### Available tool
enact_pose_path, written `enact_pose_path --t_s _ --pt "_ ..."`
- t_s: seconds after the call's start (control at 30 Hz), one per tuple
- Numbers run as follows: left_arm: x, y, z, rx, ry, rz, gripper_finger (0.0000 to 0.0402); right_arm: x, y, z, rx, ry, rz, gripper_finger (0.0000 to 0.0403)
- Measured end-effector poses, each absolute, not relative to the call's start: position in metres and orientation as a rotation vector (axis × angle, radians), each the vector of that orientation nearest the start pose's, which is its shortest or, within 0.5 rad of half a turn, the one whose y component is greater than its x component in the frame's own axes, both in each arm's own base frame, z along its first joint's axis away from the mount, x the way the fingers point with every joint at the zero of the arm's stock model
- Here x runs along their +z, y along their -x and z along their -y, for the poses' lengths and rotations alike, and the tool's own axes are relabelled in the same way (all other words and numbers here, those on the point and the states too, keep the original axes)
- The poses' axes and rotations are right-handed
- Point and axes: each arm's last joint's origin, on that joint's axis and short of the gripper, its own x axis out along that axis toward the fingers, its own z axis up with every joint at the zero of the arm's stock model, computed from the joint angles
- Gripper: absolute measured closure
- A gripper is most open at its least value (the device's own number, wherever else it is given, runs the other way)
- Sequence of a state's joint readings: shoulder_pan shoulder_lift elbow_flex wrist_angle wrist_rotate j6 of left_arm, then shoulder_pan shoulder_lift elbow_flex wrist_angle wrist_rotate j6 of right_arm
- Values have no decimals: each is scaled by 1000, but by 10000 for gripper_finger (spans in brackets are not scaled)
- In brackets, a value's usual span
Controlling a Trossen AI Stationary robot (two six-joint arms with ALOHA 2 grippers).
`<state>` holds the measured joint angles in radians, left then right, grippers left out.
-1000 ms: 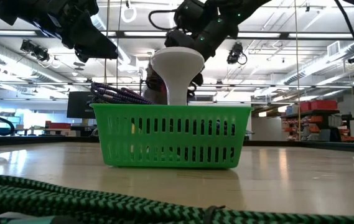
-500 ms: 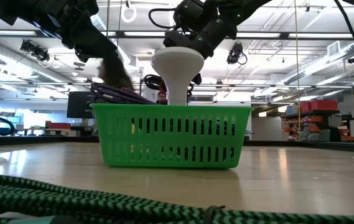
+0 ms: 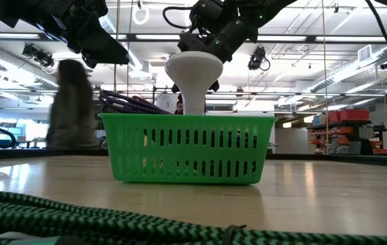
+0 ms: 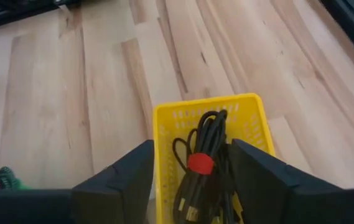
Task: Pick & Place USB Port
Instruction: Put the violet and black USB cable into the green bin
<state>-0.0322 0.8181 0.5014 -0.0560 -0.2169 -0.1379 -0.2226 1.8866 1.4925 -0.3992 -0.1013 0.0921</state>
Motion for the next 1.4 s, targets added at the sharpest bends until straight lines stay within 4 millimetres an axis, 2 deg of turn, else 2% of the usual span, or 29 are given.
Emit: enact_pose_path --t_s 0.13,0.27,0.37,0.53,0.67,0.87,1.03,1.2,1.4 --pt "242 -181 0 209 97 -356 236 252 -406 87 -150 -196 -787 200" --pt "242 -181 0 209 97 -357 236 273 -392 74 -145 -140 -802 214" --pt "242 -181 0 208 97 -358 236 291 -373 62 -166 -123 -848 226" --pt "241 -180 1 175 104 -366 236 313 -346 29 -149 -138 -926 241" --pt "241 -181 1 155 120 -368 236 316 -330 -10 -104 -182 -1025 246" --pt "241 -180 9 114 147 -371 236 289 -311 -76 -52 -240 -1152 247" --pt "241 -179 22 51 169 -374 236 255 -285 -120 -199 -324 -1225 247" --pt "242 -177 36 11 205 -368 236 225 -257 -146 -421 -458 -1241 247" --pt "249 -174 53 -6 242 -293 236 195 -225 -160 -659 -589 -1228 247"
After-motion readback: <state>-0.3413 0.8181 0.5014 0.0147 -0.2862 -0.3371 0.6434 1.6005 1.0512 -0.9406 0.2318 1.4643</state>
